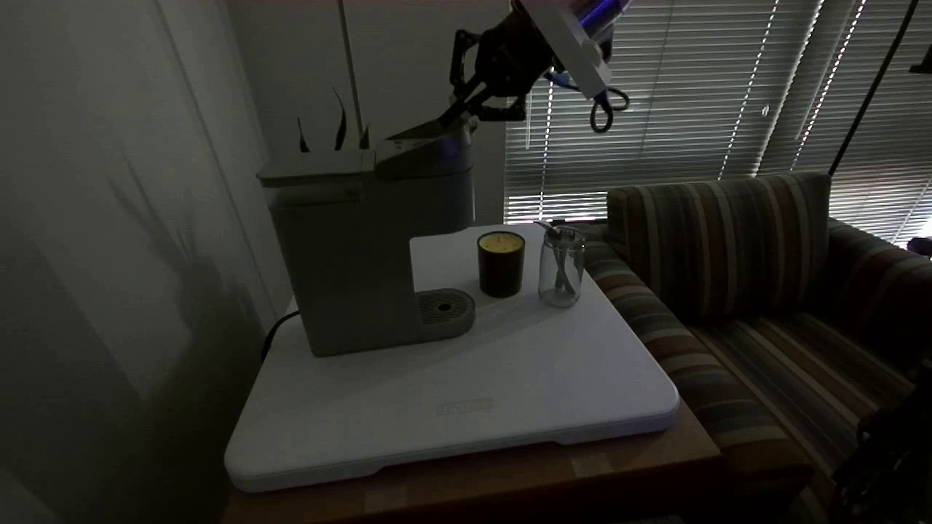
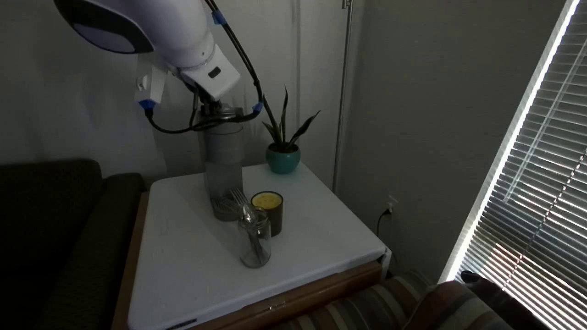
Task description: Close the coffee maker
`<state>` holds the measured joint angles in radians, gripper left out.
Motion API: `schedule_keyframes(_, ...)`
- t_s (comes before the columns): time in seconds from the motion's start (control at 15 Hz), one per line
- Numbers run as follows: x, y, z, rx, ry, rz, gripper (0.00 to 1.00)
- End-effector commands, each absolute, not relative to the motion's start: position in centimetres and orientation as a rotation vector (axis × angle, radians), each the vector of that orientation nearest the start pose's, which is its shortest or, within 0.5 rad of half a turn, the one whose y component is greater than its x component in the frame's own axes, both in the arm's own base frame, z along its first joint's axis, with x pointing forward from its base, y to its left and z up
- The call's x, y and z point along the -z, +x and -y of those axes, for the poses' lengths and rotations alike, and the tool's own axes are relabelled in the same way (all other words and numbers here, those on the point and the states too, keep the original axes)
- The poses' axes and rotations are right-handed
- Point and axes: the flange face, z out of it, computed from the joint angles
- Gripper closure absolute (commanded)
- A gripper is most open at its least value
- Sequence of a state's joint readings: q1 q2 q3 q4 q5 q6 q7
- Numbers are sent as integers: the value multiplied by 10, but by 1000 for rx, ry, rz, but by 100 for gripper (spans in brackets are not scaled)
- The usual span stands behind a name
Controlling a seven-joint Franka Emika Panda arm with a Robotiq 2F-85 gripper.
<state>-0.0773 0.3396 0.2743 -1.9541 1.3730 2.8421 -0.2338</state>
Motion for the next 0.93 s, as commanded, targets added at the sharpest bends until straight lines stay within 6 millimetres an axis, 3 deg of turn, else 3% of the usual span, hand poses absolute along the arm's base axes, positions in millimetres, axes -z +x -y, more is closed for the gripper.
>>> schedule_keyframes(0.0, -317, 603, -46, 501, -2058, -971, 100)
schedule_keyframes(0.27, -305, 601, -37, 548, -1905, -849, 100)
schedule_keyframes(0.47, -276, 595, -32, 575, -1739, -738, 100)
schedule_keyframes(0.67, -244, 587, -34, 493, -1682, -656, 100)
schedule_keyframes(0.87, -230, 586, -32, 416, -1694, -646, 100)
